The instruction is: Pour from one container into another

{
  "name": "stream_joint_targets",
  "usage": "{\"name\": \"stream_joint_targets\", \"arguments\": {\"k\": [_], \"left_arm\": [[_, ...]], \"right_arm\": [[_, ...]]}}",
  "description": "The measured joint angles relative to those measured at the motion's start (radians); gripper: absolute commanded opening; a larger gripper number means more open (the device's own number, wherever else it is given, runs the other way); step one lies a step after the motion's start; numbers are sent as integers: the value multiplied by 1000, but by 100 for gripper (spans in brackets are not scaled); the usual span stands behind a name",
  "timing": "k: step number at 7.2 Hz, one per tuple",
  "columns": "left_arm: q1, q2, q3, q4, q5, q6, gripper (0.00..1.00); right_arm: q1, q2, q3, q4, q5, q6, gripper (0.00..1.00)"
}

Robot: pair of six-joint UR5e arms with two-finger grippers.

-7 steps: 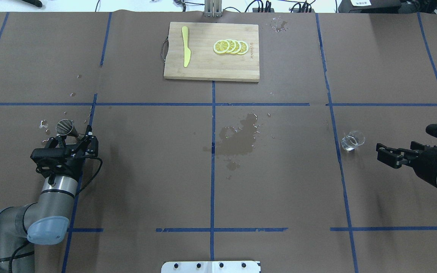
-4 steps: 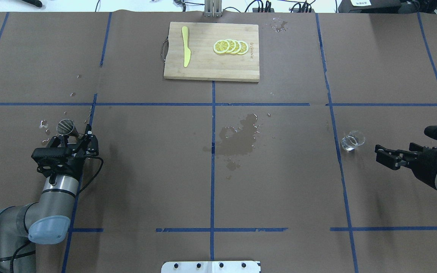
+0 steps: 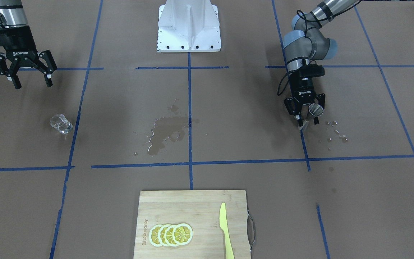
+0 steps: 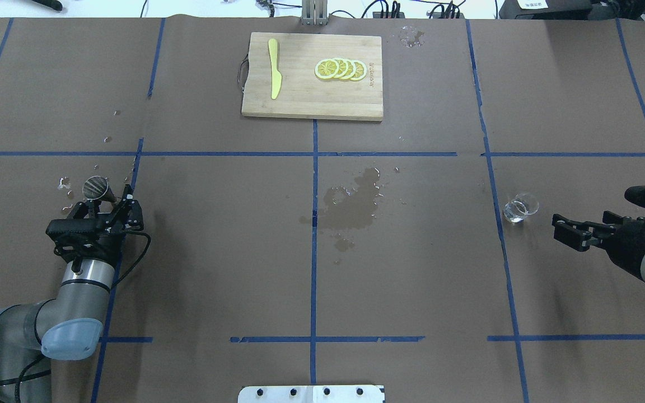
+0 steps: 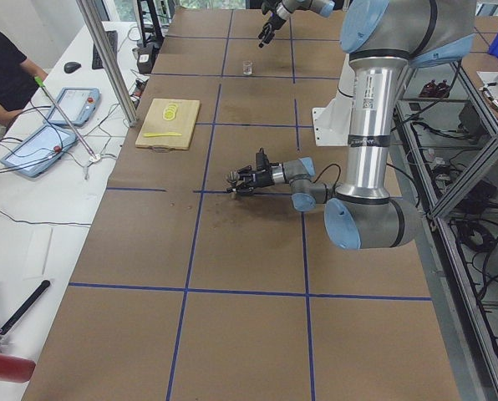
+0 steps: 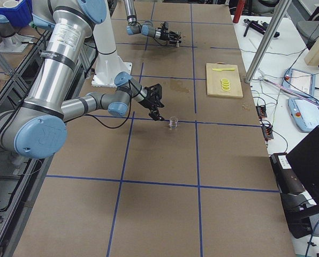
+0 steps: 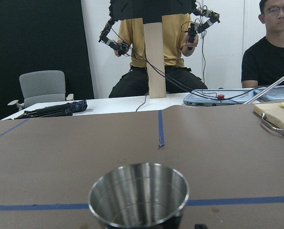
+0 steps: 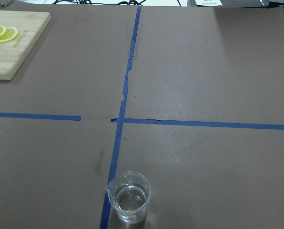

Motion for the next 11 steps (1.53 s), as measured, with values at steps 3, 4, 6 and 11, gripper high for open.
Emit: {"name": "stream_joint_targets", "arguments": {"k": [3, 4, 6, 11], "left_arm": [[0, 0, 4, 0, -2, 0, 0], [-1, 1, -3, -4, -3, 0, 0], [-12, 10, -66, -20, -5, 57, 0], [-58, 14, -136, -94, -52, 196, 0]], "right_arm": [[-11, 0, -2, 0, -18, 0, 100], [-32, 0, -3, 0, -47, 0, 100], [-73, 0, -9, -1, -106, 0, 100], [-201, 16, -103, 24, -338, 36, 100]]}}
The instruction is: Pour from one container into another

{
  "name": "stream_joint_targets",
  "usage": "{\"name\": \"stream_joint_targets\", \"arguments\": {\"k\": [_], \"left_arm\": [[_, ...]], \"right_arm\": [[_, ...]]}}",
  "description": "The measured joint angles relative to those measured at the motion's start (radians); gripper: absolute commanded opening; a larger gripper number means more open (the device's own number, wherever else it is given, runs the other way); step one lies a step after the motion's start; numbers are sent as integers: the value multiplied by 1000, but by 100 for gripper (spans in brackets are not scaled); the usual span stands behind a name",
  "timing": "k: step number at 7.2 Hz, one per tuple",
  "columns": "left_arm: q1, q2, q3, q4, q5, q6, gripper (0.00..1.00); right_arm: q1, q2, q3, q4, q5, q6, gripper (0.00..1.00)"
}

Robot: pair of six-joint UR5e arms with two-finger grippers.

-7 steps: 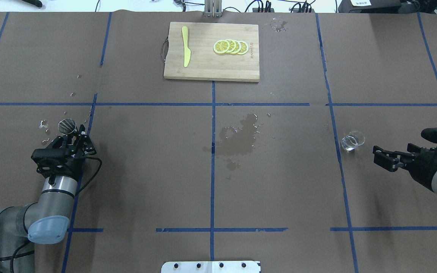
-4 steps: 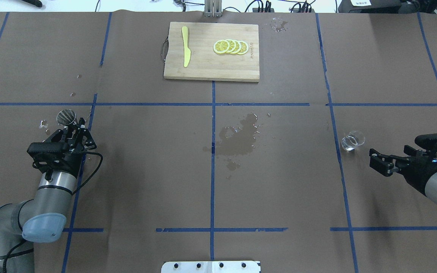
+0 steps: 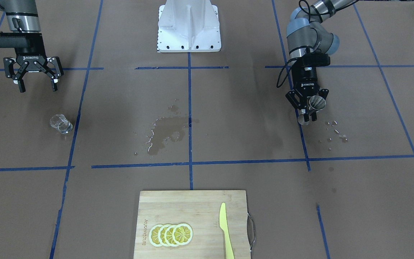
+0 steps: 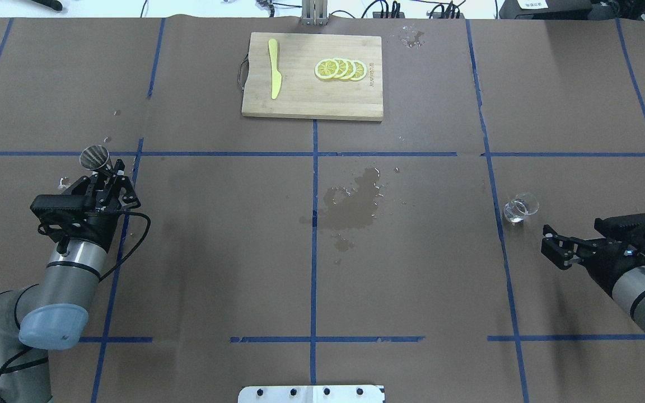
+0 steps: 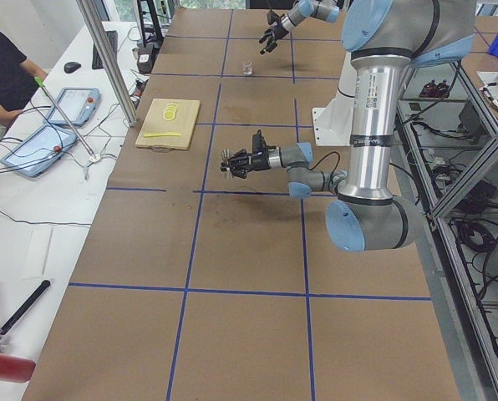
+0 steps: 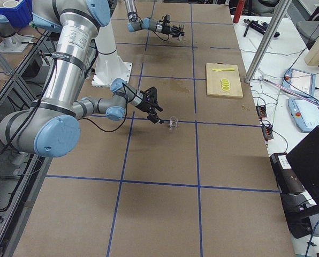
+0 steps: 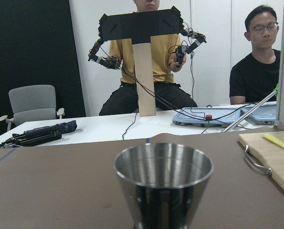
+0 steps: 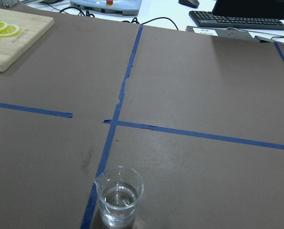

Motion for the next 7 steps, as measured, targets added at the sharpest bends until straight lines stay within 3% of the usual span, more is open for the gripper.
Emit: {"name": "stream_joint_targets", "arguments": {"k": [4, 7], "left_arm": [[-14, 1, 0, -9, -17, 58, 0], [-16, -4, 0, -11, -40, 63, 0]], "right_arm": [[-70, 176, -222, 91, -265, 36, 96], [-70, 268, -365, 101, -353, 27, 95]]}}
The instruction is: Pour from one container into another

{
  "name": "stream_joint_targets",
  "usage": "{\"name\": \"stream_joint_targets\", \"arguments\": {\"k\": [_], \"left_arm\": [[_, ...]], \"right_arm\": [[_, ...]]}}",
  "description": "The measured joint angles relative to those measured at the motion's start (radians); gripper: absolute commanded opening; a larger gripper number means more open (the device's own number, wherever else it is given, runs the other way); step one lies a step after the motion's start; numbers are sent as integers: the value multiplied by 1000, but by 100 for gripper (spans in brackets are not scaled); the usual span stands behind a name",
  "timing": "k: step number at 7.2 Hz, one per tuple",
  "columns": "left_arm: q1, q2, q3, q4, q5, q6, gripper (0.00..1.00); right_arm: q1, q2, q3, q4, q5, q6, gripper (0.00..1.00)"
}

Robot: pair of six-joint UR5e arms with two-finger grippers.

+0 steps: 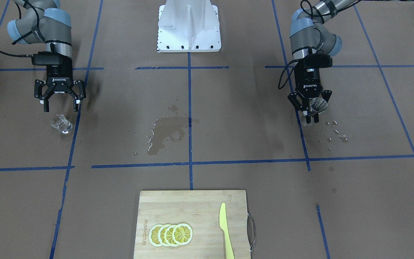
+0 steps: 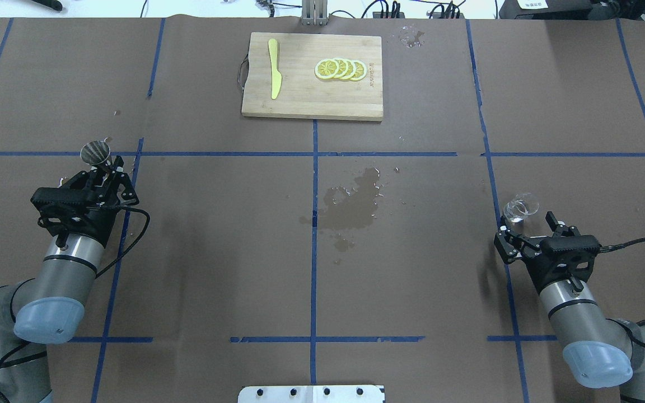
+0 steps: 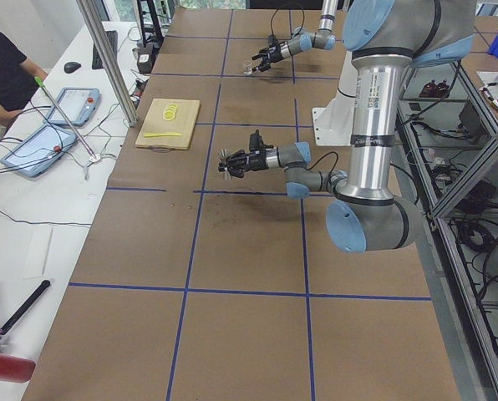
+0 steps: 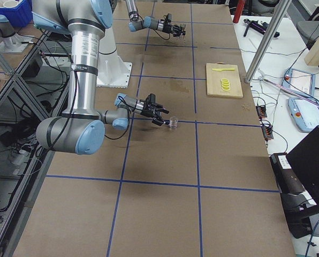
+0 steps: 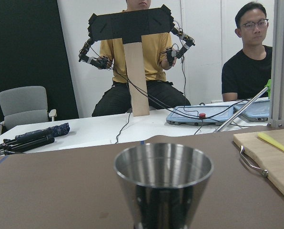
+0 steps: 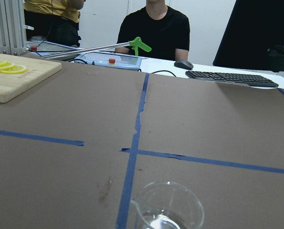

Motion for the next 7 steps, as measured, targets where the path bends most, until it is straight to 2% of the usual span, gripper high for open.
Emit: {"name": "stream_joint_targets", "arguments": {"k": [3, 7], "left_arm": [[6, -23, 7, -7, -30, 56, 0], [5, -124, 13, -67, -108, 116, 0]], "right_arm": [[6, 9, -26, 0, -14, -5, 94], [20, 12, -34, 0, -13, -2, 94]]}}
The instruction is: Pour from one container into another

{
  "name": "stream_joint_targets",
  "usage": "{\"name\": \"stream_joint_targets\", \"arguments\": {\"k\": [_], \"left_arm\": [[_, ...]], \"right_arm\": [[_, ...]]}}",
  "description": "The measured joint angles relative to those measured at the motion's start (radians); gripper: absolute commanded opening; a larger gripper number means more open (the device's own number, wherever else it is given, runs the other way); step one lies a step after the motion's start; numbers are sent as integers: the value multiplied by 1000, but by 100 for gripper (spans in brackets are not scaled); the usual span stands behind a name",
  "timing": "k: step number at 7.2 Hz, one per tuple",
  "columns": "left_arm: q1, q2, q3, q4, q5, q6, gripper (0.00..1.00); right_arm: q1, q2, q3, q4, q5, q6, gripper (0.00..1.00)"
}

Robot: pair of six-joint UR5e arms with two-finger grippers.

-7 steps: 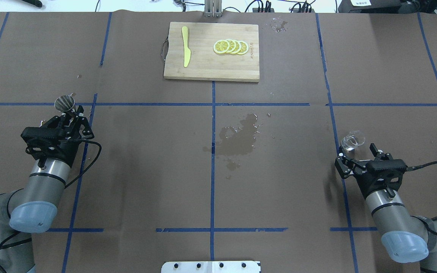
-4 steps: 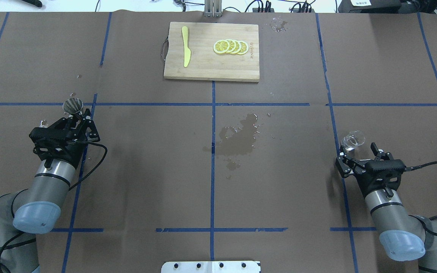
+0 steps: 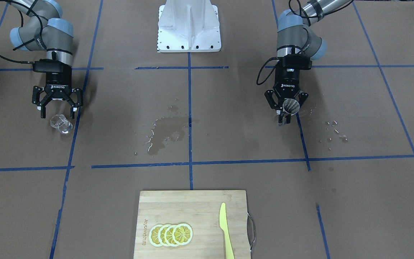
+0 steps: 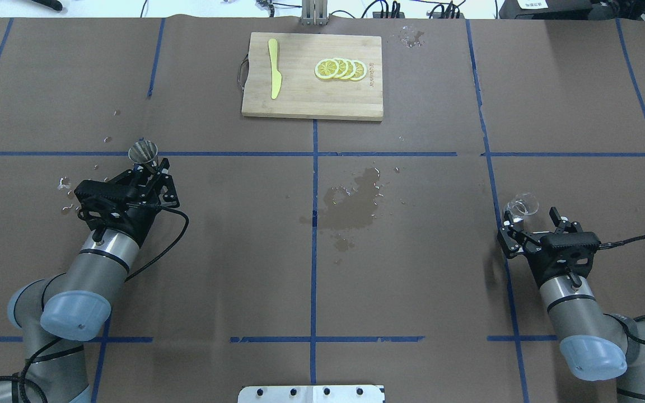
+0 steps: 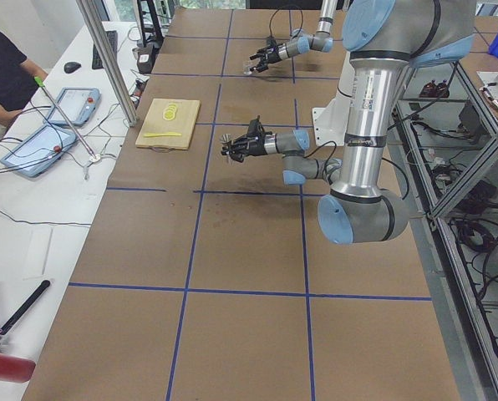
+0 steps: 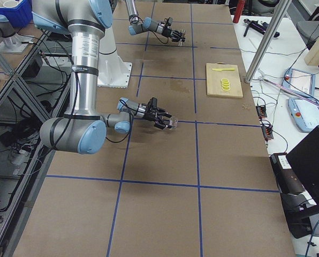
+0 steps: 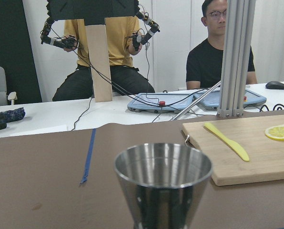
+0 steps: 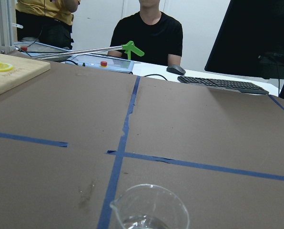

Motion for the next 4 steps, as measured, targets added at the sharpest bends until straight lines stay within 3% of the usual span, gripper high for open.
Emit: {"name": "stream_joint_targets", "arguments": {"k": [4], "left_arm": [[7, -81, -2, -57, -62, 23, 0]], "right_arm": [[5, 19, -17, -1, 0, 5, 93]]}}
